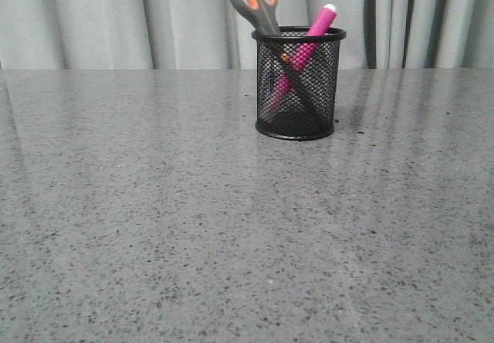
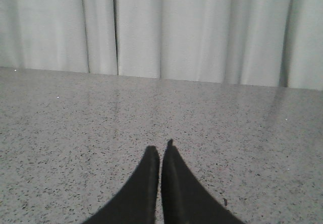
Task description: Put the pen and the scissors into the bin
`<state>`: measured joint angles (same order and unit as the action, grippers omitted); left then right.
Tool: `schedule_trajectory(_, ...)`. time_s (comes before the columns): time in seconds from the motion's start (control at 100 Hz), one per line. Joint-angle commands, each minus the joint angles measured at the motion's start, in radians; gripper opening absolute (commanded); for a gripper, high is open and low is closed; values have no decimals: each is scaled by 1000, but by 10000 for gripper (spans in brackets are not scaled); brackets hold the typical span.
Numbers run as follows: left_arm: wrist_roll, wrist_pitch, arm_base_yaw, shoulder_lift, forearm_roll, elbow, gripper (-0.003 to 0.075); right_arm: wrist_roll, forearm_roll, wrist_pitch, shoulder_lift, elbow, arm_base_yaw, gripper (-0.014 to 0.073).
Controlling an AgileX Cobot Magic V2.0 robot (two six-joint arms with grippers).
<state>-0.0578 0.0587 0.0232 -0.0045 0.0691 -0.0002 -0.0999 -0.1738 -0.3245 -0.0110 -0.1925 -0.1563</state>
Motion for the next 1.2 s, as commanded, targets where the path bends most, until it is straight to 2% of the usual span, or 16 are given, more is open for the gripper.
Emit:
schedule_trajectory(0.0,10,-72,-1,-31,10,46,-19,-2,-9,83,-3,-25,5,-76)
schedule_trajectory(0.24,10,-72,-1,-31,10,46,-19,-2,-4,83,-3,-25,5,-76)
schedule_trajectory(0.39,10,-72,-1,-31,10,46,-19,0,152,136,-3,39,20,-76)
schedule_trajectory(0.51,10,-72,-1,-31,10,46,-19,0,243,260,-3,146,125,-76)
schedule_trajectory(0.68,10,-72,-1,-31,10,46,-19,2,243,334,-14,189,223,-76)
schedule_trajectory(0.9,10,-72,-1,-31,10,46,-19,8,203,324,-20,219,223,-76)
schedule_trajectory(1.06,10,-72,-1,-31,10,46,-19,8,203,242,-20,219,223,-76)
schedule_trajectory(1.19,10,-72,-1,-31,10,46,-19,8,203,254,-20,219,221,-76)
